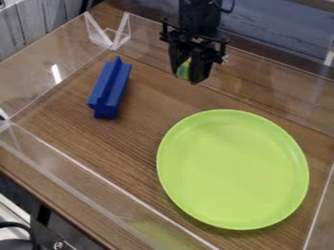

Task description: Remove the banana from inside the green plate and put it on the table

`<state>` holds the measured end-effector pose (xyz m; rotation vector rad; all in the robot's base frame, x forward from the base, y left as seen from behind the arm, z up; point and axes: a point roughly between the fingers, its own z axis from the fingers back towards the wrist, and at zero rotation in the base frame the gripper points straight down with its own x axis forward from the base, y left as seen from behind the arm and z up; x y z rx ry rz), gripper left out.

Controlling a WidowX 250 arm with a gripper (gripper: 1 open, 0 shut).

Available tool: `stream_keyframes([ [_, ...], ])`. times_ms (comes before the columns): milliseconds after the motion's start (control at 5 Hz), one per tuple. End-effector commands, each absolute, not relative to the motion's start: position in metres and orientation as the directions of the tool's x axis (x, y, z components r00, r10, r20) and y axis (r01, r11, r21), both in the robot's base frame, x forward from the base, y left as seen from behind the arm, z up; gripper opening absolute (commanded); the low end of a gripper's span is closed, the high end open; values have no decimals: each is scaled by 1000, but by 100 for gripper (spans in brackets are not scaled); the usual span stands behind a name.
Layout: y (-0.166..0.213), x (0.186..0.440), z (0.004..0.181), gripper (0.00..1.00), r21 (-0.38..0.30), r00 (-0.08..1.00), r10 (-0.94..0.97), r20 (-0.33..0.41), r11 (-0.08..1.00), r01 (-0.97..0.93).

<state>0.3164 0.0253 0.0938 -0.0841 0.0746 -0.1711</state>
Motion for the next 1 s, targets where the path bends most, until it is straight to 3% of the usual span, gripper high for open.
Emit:
stream_keyframes([
  [0,31,320,107,0,-70,987,-160,-19,985,158],
  [800,35,322,100,0,-50,988,-152,-11,987,151],
])
